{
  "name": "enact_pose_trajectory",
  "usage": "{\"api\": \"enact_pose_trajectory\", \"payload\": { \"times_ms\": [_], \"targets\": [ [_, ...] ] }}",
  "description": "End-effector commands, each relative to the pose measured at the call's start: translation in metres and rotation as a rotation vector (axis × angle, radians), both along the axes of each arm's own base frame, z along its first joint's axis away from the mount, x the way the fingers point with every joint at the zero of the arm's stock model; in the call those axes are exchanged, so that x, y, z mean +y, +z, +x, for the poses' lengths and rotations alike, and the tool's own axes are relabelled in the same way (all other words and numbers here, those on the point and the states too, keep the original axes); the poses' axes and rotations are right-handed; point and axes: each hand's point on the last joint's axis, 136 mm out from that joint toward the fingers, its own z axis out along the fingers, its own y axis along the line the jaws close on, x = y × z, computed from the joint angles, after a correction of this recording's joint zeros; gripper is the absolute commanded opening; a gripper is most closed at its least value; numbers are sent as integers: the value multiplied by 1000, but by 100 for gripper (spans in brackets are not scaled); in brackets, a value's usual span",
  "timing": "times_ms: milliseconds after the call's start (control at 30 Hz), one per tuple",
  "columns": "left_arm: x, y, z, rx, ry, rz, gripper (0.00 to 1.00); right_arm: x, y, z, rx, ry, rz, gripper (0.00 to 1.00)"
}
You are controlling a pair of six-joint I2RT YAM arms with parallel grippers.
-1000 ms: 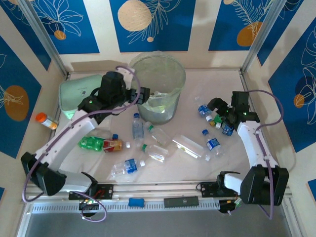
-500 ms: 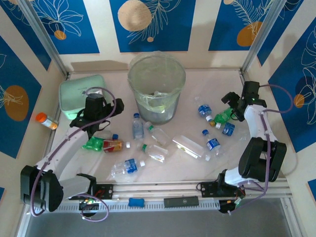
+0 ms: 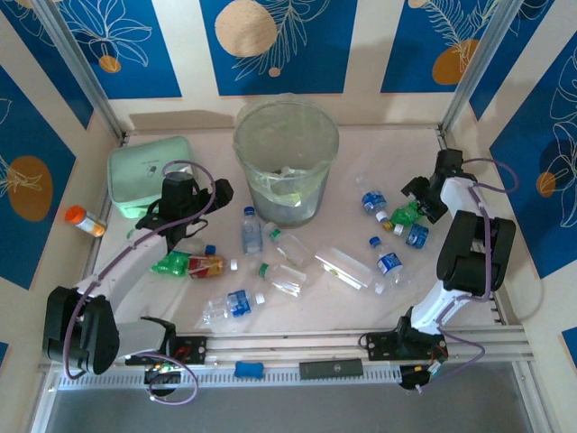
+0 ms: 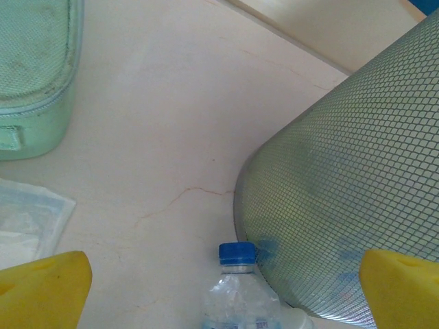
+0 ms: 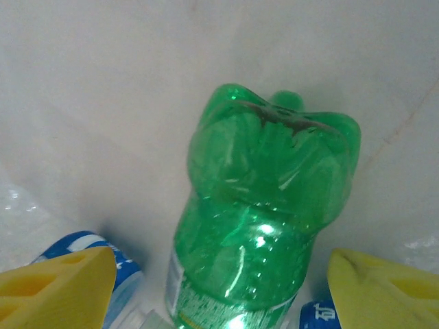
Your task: Put the plastic bottles in the bin
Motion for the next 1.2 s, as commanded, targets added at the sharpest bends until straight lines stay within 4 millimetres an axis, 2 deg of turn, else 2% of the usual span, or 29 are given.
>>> {"api": "enact_pose_trajectory", "payload": {
  "times_ms": [0, 467, 733, 1000, 1100, 1167],
  "targets": [
    [-3, 1, 3, -17, 1, -50, 100, 0, -4, 3, 10, -11, 24, 81],
    [-4, 8, 5, -17, -6, -43, 100, 0, -37, 14, 57, -34, 63, 76],
    [-4, 11, 6, -21, 1, -47, 100, 1, -41, 18, 55, -35, 78, 60],
    [-4, 13, 9, -21, -3, -41, 100, 1, -27, 20, 20, -24, 77, 55],
    [-5, 15, 11, -22, -4, -43, 100, 2, -9, 22, -27, -16, 76, 53],
    [-5, 16, 14, -24, 0, -51, 100, 2, 10, 23, -75, -4, 67, 53]
  ]
}}
